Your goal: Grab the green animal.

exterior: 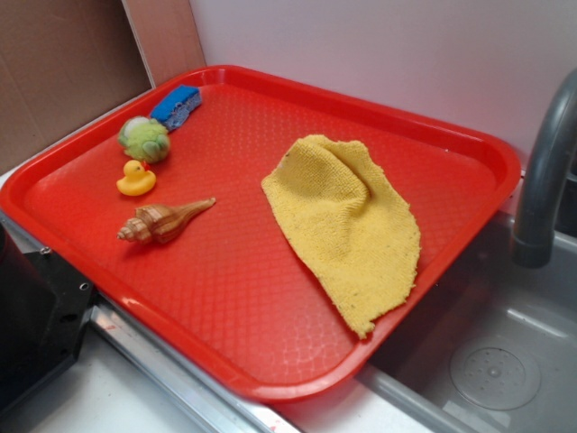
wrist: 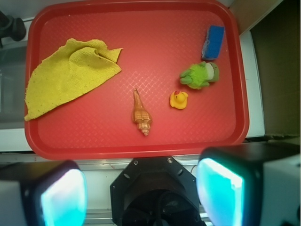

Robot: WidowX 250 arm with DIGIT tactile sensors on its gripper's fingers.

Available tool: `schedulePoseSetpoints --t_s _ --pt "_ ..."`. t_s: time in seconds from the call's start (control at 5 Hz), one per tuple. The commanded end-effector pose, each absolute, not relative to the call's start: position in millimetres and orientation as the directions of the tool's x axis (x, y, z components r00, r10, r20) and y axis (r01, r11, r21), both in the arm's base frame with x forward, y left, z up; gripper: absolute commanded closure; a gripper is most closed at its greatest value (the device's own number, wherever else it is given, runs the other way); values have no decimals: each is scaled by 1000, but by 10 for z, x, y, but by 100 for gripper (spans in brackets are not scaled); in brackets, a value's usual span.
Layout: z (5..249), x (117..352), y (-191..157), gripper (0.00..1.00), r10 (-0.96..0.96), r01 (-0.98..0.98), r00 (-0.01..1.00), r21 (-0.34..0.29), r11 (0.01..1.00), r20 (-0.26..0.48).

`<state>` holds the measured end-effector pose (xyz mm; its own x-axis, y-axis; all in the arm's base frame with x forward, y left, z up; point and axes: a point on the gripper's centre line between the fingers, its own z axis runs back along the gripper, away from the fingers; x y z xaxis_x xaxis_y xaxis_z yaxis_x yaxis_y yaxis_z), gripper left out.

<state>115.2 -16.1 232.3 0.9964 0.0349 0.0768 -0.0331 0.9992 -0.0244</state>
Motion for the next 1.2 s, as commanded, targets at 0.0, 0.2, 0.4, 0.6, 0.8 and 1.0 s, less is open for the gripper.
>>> schedulePoseSetpoints --t_s 0.0,0.2,0.4,0.6,0.8,1.0 --pt "2254 1205 -45 0 300 -292 945 -71 954 133" --pt "2136 1247 120 0 500 -496 854 -69 866 144" --pt "1877 1403 348 0 684 -681 714 -81 728 149" --pt "1639 1541 536 0 812 -816 547 -86 571 203" --pt "1375 1698 679 0 867 -877 451 -72 474 214" --pt "1146 1816 805 0 897 -931 335 -43 361 287"
